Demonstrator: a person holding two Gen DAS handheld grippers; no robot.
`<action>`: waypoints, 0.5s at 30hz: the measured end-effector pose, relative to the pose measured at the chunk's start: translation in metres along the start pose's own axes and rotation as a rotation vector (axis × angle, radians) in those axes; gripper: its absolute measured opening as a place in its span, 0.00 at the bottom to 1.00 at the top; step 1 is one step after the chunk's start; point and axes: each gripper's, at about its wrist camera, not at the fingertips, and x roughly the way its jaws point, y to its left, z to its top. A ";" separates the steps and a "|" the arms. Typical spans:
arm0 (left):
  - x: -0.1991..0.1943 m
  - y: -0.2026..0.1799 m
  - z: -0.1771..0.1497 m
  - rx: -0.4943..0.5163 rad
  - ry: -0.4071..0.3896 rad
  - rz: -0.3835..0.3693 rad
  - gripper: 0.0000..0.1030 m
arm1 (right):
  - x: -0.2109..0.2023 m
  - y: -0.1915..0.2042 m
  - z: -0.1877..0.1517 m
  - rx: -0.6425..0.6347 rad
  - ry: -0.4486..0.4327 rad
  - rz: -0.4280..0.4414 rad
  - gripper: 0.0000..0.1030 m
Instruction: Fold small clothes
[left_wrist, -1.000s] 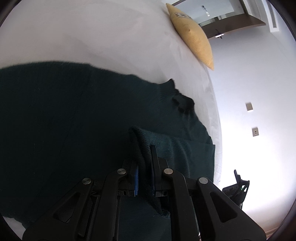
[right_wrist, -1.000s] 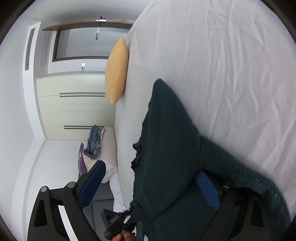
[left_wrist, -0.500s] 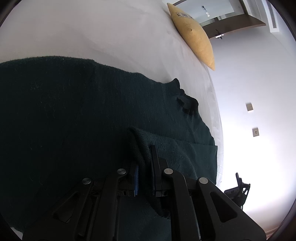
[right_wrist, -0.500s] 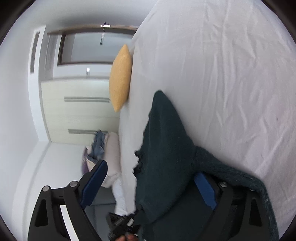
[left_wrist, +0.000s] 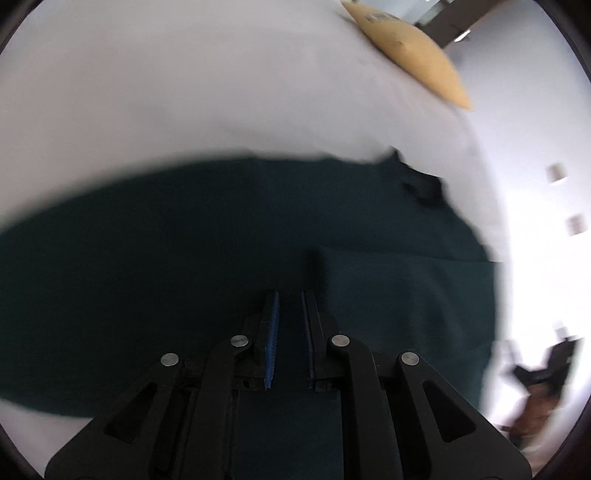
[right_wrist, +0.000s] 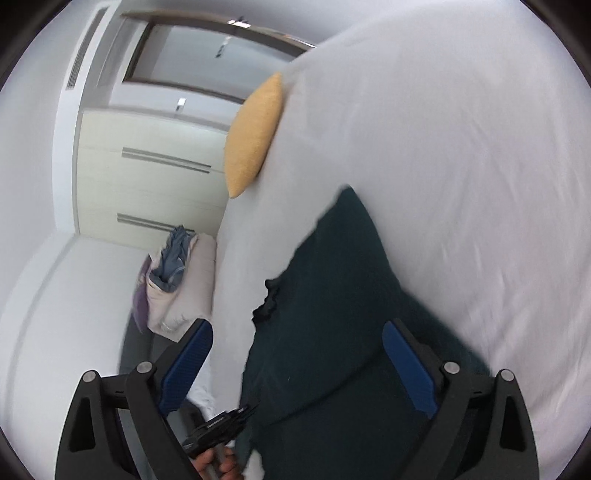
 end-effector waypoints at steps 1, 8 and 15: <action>-0.007 -0.007 -0.001 0.032 -0.035 0.026 0.11 | 0.004 0.004 0.007 -0.022 0.006 0.003 0.93; 0.018 -0.076 -0.022 0.279 -0.081 0.071 0.11 | 0.072 0.006 0.064 -0.064 0.154 -0.027 0.87; 0.030 -0.071 -0.032 0.293 -0.111 0.069 0.11 | 0.113 -0.002 0.076 -0.125 0.241 -0.083 0.69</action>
